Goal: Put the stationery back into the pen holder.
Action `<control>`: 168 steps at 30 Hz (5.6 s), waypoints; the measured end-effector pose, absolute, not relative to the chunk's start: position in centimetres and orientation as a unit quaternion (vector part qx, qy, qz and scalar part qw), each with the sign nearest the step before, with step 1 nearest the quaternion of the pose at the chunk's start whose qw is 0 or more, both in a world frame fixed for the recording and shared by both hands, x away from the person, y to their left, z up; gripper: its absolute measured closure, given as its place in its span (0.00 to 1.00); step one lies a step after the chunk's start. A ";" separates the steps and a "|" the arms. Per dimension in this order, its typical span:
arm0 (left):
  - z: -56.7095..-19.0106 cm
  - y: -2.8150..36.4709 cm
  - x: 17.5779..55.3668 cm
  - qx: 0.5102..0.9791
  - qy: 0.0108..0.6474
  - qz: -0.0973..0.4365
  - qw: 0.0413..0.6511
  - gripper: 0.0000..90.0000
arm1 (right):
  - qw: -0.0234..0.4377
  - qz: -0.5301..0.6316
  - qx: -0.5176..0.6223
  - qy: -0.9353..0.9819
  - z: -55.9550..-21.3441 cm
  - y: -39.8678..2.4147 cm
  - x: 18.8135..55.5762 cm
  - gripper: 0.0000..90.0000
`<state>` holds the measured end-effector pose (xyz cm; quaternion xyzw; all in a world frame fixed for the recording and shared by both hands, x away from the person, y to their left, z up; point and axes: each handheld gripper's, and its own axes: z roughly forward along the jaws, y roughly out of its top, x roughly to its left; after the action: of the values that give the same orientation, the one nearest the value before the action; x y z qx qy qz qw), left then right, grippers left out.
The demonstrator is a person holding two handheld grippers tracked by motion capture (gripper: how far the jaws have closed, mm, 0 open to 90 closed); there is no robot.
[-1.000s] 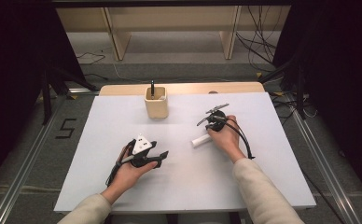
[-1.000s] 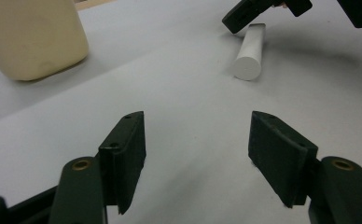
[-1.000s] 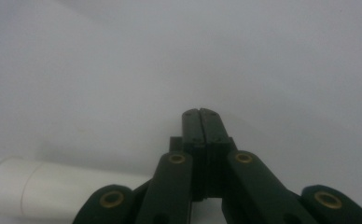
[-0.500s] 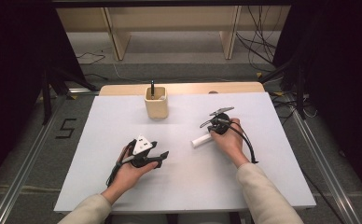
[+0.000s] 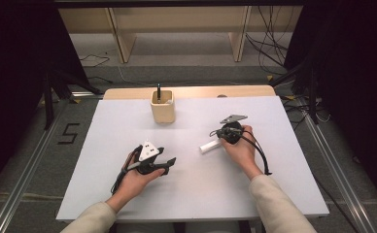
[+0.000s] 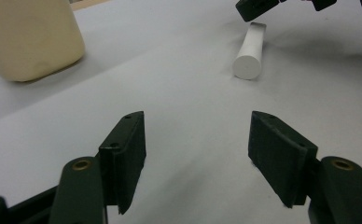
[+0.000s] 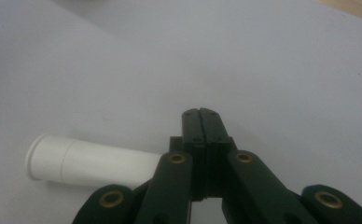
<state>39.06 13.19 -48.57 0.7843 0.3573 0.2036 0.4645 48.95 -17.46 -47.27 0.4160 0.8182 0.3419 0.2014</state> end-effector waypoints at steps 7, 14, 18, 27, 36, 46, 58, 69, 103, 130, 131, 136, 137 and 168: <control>-48.6 13.1 39.1 0.783 0.358 0.202 0.466 0.41 | 0.198 0.333 0.420 0.821 -47.7 -17.5 49.0 1.00; -48.6 13.1 39.1 0.783 0.358 0.202 0.466 0.41 | 0.195 0.324 0.428 0.821 -48.1 -17.6 48.9 1.00; -48.6 13.1 39.0 0.784 0.358 0.202 0.466 0.41 | 0.189 0.320 0.432 0.822 -48.1 -17.7 48.6 1.00; -48.5 13.1 39.0 0.784 0.356 0.203 0.466 0.41 | 0.184 0.315 0.442 0.820 -48.6 -18.1 48.3 1.00; -48.5 13.2 39.0 0.786 0.355 0.202 0.464 0.41 | 0.184 0.318 0.437 0.821 -48.5 -18.3 48.4 1.00; -48.4 13.2 38.9 0.785 0.353 0.203 0.466 0.41 | 0.180 0.318 0.434 0.824 -48.2 -18.6 47.6 1.00; -48.2 13.4 38.9 0.783 0.354 0.205 0.468 0.41 | 0.181 0.304 0.439 0.826 -48.4 -19.0 46.5 1.00; -48.1 13.7 38.6 0.784 0.353 0.205 0.468 0.41 | 0.175 0.306 0.437 0.827 -48.4 -19.2 46.1 1.00; -47.8 14.5 38.0 0.782 0.356 0.206 0.468 0.41 | 0.149 0.302 0.425 0.840 -48.1 -19.1 42.2 1.00; -47.4 16.7 36.6 0.789 0.355 0.201 0.459 0.38 | 0.143 0.299 0.295 0.896 -45.4 -18.6 42.1 0.67; -47.5 16.8 36.6 0.788 0.357 0.200 0.460 0.38 | 0.140 0.300 0.290 0.898 -45.3 -18.5 42.1 0.66; -47.5 17.2 36.3 0.788 0.359 0.195 0.459 0.37 | 0.111 0.294 0.264 0.912 -45.0 -18.2 42.2 0.60; -47.5 17.3 36.2 0.788 0.359 0.196 0.460 0.37 | 0.106 0.290 0.258 0.916 -45.0 -18.1 42.3 0.59; -47.8 17.3 36.1 0.792 0.356 0.193 0.456 0.37 | 0.077 0.248 0.205 0.944 -47.0 -16.0 43.1 0.70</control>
<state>36.14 17.28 -47.75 0.7922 0.3563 0.1933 0.4563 43.05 -15.96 -47.01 0.2049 0.9438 0.2477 0.0768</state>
